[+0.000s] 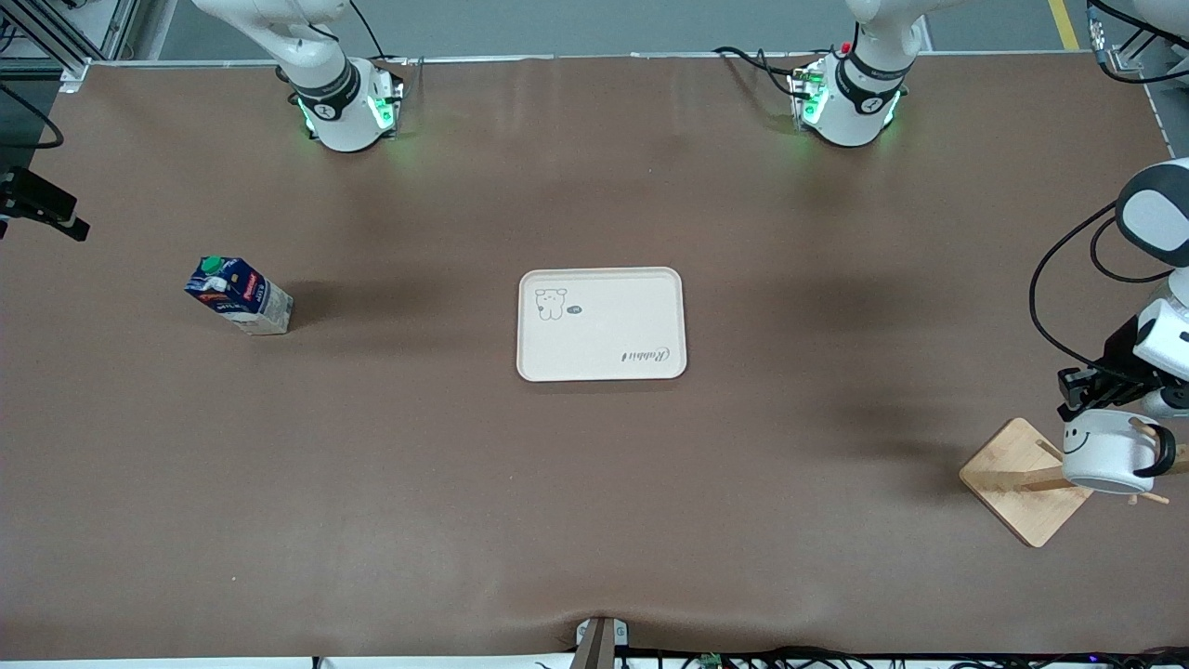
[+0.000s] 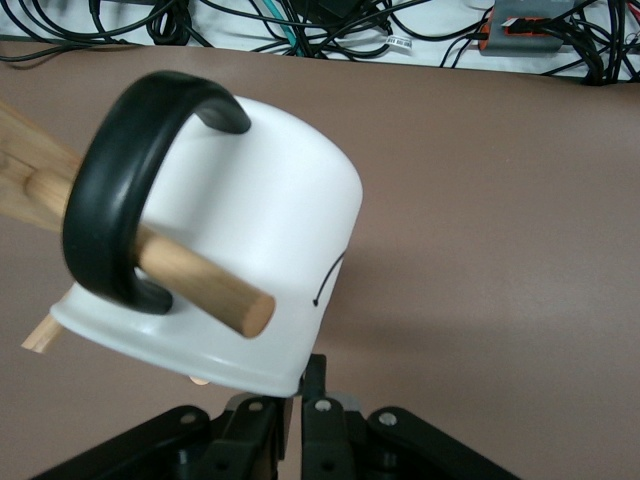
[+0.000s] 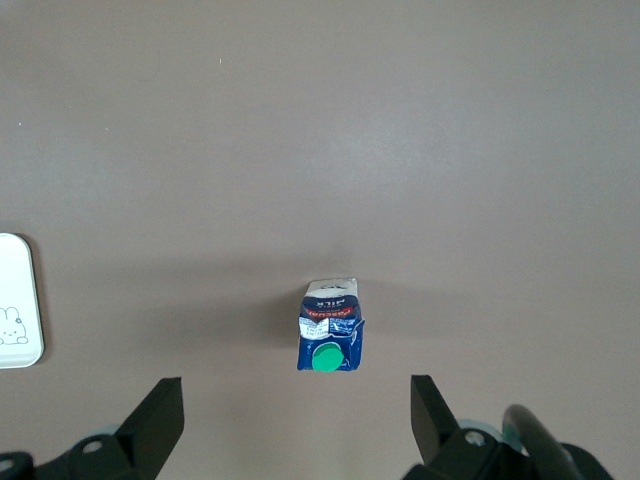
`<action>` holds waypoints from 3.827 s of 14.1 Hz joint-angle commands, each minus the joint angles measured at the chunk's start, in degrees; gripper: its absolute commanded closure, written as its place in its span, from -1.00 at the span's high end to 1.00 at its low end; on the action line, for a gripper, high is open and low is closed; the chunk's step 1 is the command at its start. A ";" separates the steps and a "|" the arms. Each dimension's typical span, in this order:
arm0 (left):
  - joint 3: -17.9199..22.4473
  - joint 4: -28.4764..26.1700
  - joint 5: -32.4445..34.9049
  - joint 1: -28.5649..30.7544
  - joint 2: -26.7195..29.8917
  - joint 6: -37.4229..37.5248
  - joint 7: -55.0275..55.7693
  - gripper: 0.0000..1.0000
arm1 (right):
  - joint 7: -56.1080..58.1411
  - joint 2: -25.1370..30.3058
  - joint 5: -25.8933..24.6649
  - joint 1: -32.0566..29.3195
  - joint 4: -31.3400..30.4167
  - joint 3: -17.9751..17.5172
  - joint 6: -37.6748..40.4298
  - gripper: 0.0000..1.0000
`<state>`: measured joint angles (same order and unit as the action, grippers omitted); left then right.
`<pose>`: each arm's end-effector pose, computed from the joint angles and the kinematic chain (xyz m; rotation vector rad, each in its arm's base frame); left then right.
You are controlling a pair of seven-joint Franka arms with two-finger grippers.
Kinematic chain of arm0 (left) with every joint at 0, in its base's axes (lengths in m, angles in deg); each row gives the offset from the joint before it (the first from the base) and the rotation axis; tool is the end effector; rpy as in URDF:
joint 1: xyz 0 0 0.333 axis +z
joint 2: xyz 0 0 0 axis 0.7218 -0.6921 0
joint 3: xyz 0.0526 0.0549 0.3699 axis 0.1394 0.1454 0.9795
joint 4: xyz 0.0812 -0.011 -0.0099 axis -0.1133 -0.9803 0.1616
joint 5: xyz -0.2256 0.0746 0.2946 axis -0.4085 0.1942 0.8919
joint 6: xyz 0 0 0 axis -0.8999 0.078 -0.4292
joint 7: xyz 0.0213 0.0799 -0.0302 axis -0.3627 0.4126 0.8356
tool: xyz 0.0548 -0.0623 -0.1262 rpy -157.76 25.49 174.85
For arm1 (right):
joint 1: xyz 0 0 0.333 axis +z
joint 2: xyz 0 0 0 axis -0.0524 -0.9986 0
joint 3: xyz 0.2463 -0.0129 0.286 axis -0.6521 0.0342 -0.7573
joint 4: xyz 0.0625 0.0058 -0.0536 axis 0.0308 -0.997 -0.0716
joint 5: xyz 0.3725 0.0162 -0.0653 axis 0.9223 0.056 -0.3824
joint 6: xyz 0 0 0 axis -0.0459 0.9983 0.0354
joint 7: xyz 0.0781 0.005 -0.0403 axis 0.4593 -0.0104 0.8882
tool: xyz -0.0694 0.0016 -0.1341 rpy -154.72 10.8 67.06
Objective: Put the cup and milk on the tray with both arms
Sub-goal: 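Grasp the white mug rim with the left gripper, then lift the mug off the stand and carry it over the tray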
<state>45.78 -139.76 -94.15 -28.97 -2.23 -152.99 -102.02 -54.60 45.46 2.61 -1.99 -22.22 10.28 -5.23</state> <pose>0.6505 0.1132 0.4450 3.0408 0.0621 0.5227 0.5043 -0.0804 0.6524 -3.1313 0.0564 -0.0286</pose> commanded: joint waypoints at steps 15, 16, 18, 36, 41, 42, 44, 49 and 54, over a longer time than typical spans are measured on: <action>-0.76 7.48 -0.72 -1.68 -0.22 13.47 5.08 -1.00 | -0.31 -0.21 0.25 -1.08 1.09 -0.83 0.36 1.00; -0.68 7.48 -0.72 -1.94 -0.22 13.57 5.09 -1.00 | -0.31 -0.21 0.25 -0.90 1.35 -0.83 0.62 1.00; -0.67 7.57 -0.72 -2.20 -0.13 14.18 5.52 -1.00 | -0.31 -0.21 0.25 -0.99 1.53 -0.83 0.53 1.00; -1.64 10.12 -0.80 -8.79 0.66 24.64 25.19 -1.00 | -0.22 -0.56 0.25 -0.99 1.62 -0.83 0.18 1.00; -2.78 10.12 -1.60 -11.69 0.14 25.51 28.80 -1.00 | -0.22 -0.56 0.25 -0.99 1.70 -0.91 0.36 1.00; -2.87 10.12 -1.60 -12.31 -0.04 25.87 30.38 -1.00 | -0.22 -0.56 0.25 -0.99 1.62 -0.91 0.36 1.00; -3.05 10.12 -1.60 -14.67 -0.04 27.01 34.68 -1.00 | -0.22 -0.56 0.25 -0.99 1.70 -0.91 0.18 1.00; -3.14 10.03 -1.68 -21.70 -0.74 27.01 49.53 -1.00 | -0.22 -0.82 0.25 -1.25 2.23 -0.83 0.01 1.00; -3.14 10.12 -6.50 -27.33 -2.41 26.93 59.30 -1.00 | -0.31 -1.00 0.25 -1.34 2.67 -0.83 0.44 1.00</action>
<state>42.30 -130.29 -97.75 -55.48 -4.09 -126.71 -44.86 -54.60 45.32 2.61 -1.99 -21.06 10.24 -5.65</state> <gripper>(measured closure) 0.925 0.000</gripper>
